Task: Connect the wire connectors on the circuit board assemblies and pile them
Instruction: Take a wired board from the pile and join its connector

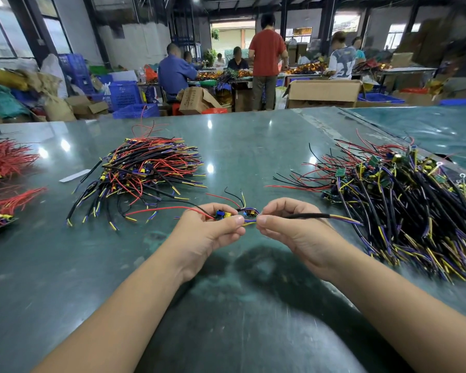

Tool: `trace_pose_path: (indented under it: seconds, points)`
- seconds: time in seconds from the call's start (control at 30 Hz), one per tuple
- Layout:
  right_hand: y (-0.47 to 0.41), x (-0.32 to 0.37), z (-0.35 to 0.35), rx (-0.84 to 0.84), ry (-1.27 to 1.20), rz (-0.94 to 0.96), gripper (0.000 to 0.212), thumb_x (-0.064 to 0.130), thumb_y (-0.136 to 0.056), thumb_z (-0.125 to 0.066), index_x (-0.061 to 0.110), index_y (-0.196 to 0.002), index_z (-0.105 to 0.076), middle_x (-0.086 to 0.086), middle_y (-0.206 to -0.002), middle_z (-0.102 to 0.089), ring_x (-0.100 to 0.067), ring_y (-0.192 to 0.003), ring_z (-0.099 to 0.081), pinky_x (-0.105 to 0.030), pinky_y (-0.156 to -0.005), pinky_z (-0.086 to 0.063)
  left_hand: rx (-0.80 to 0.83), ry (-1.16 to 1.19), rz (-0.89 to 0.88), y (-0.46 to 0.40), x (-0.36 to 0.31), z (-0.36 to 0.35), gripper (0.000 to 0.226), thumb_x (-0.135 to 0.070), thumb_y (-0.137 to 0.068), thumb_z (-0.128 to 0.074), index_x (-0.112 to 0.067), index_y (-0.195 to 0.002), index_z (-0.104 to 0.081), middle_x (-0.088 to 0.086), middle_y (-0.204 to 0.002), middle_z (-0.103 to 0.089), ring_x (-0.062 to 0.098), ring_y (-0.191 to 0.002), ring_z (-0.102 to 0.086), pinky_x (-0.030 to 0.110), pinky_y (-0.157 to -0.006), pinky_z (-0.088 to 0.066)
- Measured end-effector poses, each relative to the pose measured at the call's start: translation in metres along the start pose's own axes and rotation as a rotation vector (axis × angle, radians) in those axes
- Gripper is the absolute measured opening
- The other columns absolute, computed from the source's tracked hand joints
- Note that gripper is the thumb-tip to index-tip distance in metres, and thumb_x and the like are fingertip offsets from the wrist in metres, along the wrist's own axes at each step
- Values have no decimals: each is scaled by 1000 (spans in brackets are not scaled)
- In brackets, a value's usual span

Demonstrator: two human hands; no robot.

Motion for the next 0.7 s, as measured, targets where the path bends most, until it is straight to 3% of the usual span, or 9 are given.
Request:
trace_pose_path:
  seconds: [0.1,0.2,0.37,0.43,0.53,0.7]
  points:
    - [-3,5,7,-58,-175,45,8,4,-89,-58,6,-88,-66,-10,-78,-73,-16,-67,-69,-20,-63,-54,-82,43,0,-2,-3,11,11,6,-75,-67,-2,-78,-61,7,-60,-66,12,-54,-67,16,-51,-53]
    - [-7,9,13,-106,-285,76,28,23,-97,-46,1,-100,-63,-10,-82,-74,-15,-66,-70,-20,-60,-55,-115,89,-13,-3,-6,16,11,9,-78,-64,-1,-78,-59,9,-62,-67,14,-56,-68,16,-52,-53]
    - [-9,9,18,-129,-297,64,56,41,-101,-29,-1,-92,-66,-19,-80,-73,-22,-63,-70,-25,-58,-57,-80,180,-17,-3,-10,15,10,7,-79,-60,-3,-80,-57,11,-71,-71,15,-62,-70,17,-56,-55]
    - [-9,10,22,-171,-171,103,58,39,-102,-29,0,-82,-67,-16,-68,-71,-22,-56,-68,-26,-53,-56,-67,170,-5,-3,-11,16,11,8,-81,-58,-3,-81,-57,11,-71,-71,15,-63,-70,17,-56,-55]
    - [-3,25,32,-234,298,310,59,41,-98,-33,7,-65,-66,-1,-46,-55,-13,-43,-49,-21,-45,-40,-73,163,7,-3,-14,22,12,9,-82,-57,-3,-81,-57,10,-69,-71,14,-61,-70,16,-55,-54]
    - [-1,34,32,-47,796,435,51,46,-95,-32,17,-63,-60,6,-46,-35,-6,-44,-32,-24,-48,-26,-77,162,-21,-3,-21,30,12,6,-76,-61,-5,-82,-58,10,-71,-72,14,-62,-70,17,-55,-55]
Point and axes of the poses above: each hand's wrist, its own y-axis away from the middle knuckle, its own z-axis out of the back of the hand, x = y × z, the point moved 8 cm from there along -y, towards the middle knuckle
